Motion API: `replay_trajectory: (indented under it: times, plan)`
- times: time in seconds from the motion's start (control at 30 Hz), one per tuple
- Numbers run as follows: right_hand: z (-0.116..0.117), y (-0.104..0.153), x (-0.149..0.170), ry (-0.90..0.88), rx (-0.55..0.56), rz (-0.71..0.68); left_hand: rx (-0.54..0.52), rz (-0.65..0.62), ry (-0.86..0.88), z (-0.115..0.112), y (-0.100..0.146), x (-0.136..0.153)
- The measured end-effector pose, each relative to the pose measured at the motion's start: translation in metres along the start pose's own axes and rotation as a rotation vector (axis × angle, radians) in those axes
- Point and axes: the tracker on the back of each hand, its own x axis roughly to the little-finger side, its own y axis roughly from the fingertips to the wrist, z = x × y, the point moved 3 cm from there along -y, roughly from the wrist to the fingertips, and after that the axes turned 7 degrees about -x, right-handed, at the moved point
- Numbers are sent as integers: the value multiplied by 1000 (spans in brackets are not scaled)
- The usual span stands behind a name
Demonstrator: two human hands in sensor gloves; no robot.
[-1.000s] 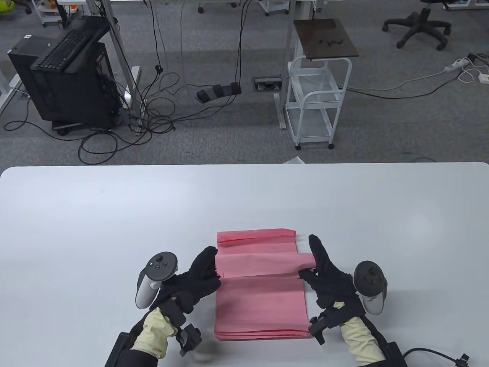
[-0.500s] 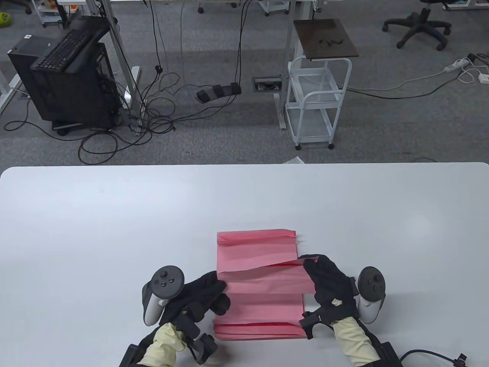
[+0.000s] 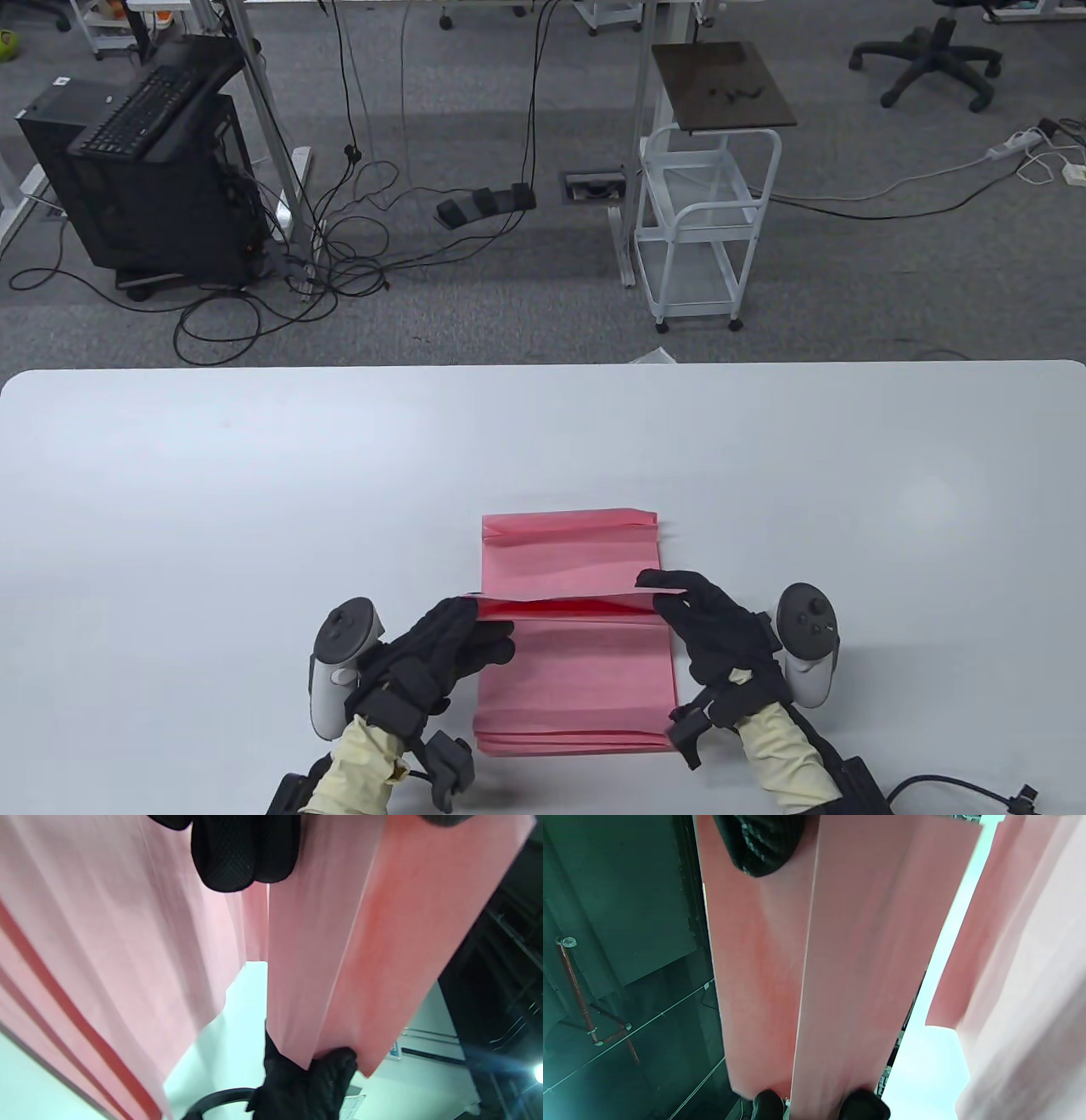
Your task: Unfold complexly folded papers and stack
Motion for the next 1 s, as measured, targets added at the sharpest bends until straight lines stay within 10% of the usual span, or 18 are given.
replay_trajectory:
  times: [0.2, 0.33, 0.6, 1.0]
  plan:
    - [-6, -1, -3, -7, 31, 40, -183, 29, -155, 6, 1, 0]
    - [-29, -9, -10, 61, 160, 160, -137, -53, -276, 0, -1, -5]
    - [-31, -44, -4, 73, 57, 388, -158, -351, -460, -3, 12, -20]
    - [-39, -58, -18, 34, 41, 377, -35, -280, -522, -2, 8, -17]
